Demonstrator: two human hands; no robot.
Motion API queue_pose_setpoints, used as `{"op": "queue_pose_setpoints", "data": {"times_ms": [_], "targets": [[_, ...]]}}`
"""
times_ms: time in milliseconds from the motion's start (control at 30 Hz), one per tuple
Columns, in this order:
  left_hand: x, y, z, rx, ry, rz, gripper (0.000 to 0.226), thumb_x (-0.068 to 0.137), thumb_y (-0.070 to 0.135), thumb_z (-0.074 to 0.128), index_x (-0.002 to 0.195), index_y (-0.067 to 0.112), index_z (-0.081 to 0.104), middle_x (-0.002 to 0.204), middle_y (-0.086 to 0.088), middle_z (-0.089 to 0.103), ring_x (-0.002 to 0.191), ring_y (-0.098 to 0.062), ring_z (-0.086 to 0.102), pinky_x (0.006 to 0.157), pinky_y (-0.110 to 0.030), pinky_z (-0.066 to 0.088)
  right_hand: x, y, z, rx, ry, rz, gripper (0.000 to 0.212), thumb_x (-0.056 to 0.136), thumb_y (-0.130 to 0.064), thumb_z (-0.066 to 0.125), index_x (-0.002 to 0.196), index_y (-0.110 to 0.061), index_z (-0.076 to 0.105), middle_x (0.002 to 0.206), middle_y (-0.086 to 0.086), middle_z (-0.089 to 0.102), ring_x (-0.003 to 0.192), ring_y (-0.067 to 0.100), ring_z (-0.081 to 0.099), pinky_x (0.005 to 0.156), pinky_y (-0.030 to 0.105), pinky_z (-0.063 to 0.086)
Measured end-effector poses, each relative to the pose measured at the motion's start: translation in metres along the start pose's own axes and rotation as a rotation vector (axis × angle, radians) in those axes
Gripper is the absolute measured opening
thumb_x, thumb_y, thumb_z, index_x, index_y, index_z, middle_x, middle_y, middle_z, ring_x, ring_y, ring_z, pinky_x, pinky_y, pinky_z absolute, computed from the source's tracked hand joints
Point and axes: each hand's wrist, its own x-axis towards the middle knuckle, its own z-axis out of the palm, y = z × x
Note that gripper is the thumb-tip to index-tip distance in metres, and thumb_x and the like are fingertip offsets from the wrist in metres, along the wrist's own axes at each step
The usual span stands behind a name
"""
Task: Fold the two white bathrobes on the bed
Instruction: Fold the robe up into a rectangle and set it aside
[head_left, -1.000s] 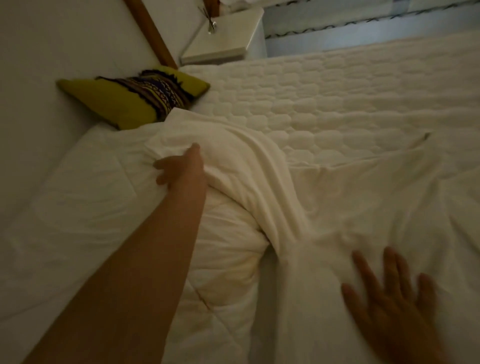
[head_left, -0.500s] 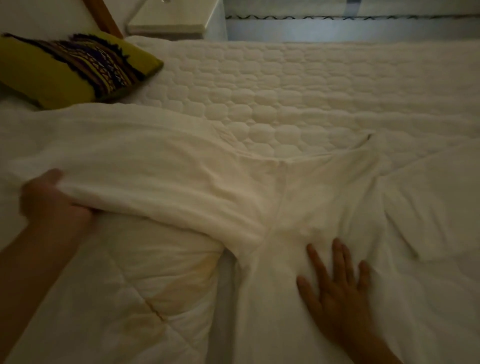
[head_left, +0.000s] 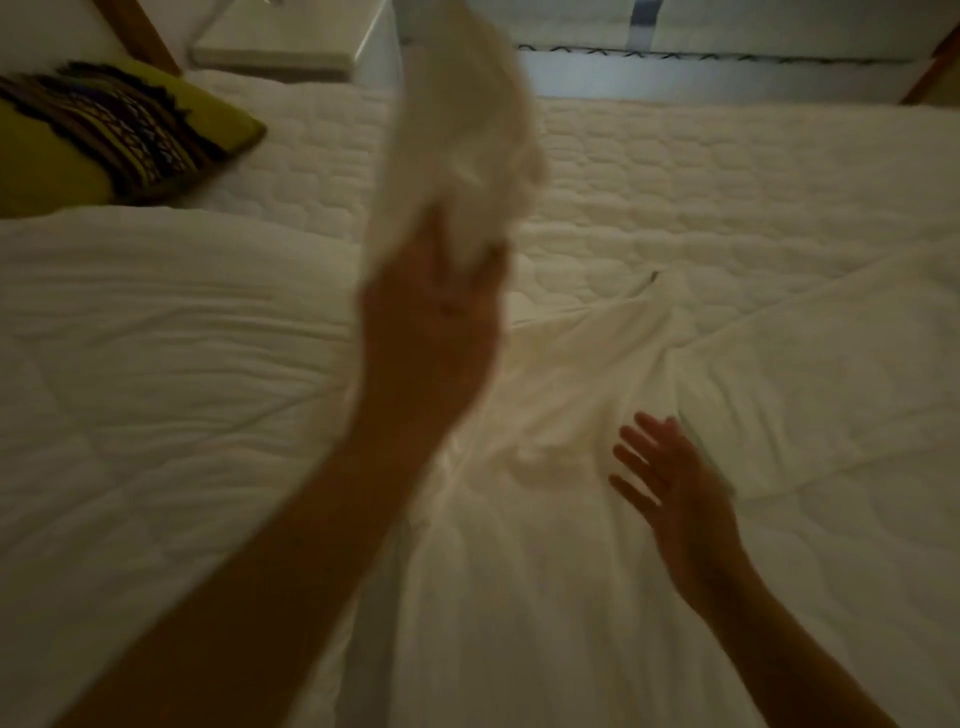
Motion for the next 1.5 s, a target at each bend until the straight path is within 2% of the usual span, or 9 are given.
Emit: {"op": "queue_pose_setpoints", "data": {"times_ms": [100, 167, 333, 400, 600, 933, 1167, 1367, 1500], "targets": [[-0.064, 0.013, 0.044, 0.453, -0.550, 0.067, 0.105, 0.078, 0.085, 0.038, 0.157, 0.018, 0.025, 0.157, -0.011, 0.039, 0.144, -0.026, 0.036, 0.119, -0.038, 0.017, 0.028, -0.030, -0.027, 0.261, 0.030, 0.164, 0.066, 0.089, -0.067, 0.050, 0.135, -0.020, 0.058, 0.128, 0.009, 0.069, 0.116, 0.029, 0.067, 0.100, 0.051, 0.051], [-0.088, -0.022, 0.056, 0.803, -0.723, 0.211, 0.117, 0.069, 0.089, 0.045, 0.159, 0.021, 0.016, 0.165, -0.012, 0.021, 0.152, -0.037, 0.015, 0.117, -0.063, -0.006, 0.045, -0.030, -0.040, 0.192, 0.078, 0.256, 0.064, 0.085, -0.066, 0.061, 0.133, -0.024, 0.059, 0.128, 0.005, 0.068, 0.113, 0.029, 0.066, 0.099, 0.052, 0.051], [-0.072, -0.113, 0.013, 0.997, -0.702, 0.356, 0.073, 0.047, 0.037, 0.087, 0.114, 0.014, 0.069, 0.109, -0.015, 0.066, 0.095, -0.040, 0.065, 0.073, -0.050, 0.055, 0.066, -0.025, -0.049, -0.104, 0.146, 0.281, 0.041, 0.086, -0.030, 0.078, 0.117, -0.010, 0.062, 0.097, -0.001, 0.062, 0.082, 0.015, 0.059, 0.075, 0.035, 0.053], [-0.068, -0.130, -0.002, 0.952, -0.639, 0.437, 0.042, 0.056, 0.020, 0.071, 0.097, 0.014, 0.063, 0.089, -0.012, 0.060, 0.078, -0.037, 0.059, 0.057, -0.043, 0.053, 0.069, -0.023, -0.048, -0.174, 0.124, 0.166, 0.038, 0.083, -0.025, 0.081, 0.114, -0.009, 0.066, 0.102, 0.001, 0.068, 0.088, 0.016, 0.066, 0.073, 0.032, 0.056], [-0.082, -0.152, -0.033, 0.927, -0.630, 0.556, 0.039, 0.054, 0.021, 0.061, 0.093, 0.018, 0.053, 0.081, -0.008, 0.057, 0.071, -0.035, 0.057, 0.053, -0.040, 0.049, 0.066, 0.008, -0.056, -0.555, 0.174, -0.038, 0.045, 0.076, -0.032, 0.085, 0.116, -0.023, 0.067, 0.105, -0.003, 0.073, 0.096, 0.019, 0.071, 0.089, 0.045, 0.058], [-0.101, -0.150, -0.039, 0.763, -0.469, 0.250, 0.026, 0.065, 0.025, 0.052, 0.087, 0.014, 0.059, 0.080, -0.012, 0.060, 0.064, -0.036, 0.059, 0.051, -0.035, 0.045, 0.082, 0.002, -0.056, -0.633, 0.390, -0.231, 0.038, 0.079, -0.035, 0.083, 0.111, -0.020, 0.069, 0.089, 0.004, 0.073, 0.082, 0.024, 0.070, 0.079, 0.041, 0.057], [-0.118, -0.165, -0.025, 0.760, -0.412, 0.202, 0.018, 0.064, 0.016, 0.068, 0.080, 0.012, 0.060, 0.082, -0.012, 0.057, 0.077, -0.036, 0.053, 0.068, -0.042, 0.040, 0.091, 0.003, -0.060, -0.839, 0.324, -0.151, 0.041, 0.084, -0.033, 0.078, 0.116, -0.011, 0.067, 0.103, 0.013, 0.071, 0.095, 0.029, 0.064, 0.082, 0.034, 0.043], [-0.103, -0.162, -0.025, 0.814, -0.461, 0.139, 0.028, 0.063, 0.022, 0.046, 0.076, 0.010, 0.068, 0.069, -0.014, 0.065, 0.052, -0.035, 0.061, 0.043, -0.032, 0.044, 0.084, 0.008, -0.057, -0.869, 0.290, -0.218, 0.039, 0.087, -0.033, 0.076, 0.116, -0.010, 0.062, 0.091, 0.003, 0.062, 0.089, 0.029, 0.062, 0.078, 0.031, 0.038], [-0.103, -0.156, -0.017, 0.918, -0.641, 0.054, 0.023, 0.060, 0.021, 0.048, 0.078, 0.017, 0.062, 0.069, -0.012, 0.065, 0.055, -0.035, 0.064, 0.044, -0.036, 0.049, 0.098, 0.001, -0.054, -0.971, 0.241, -0.124, 0.058, 0.087, -0.036, 0.074, 0.133, -0.008, 0.052, 0.123, 0.019, 0.064, 0.115, 0.039, 0.059, 0.095, 0.043, 0.045]]}}
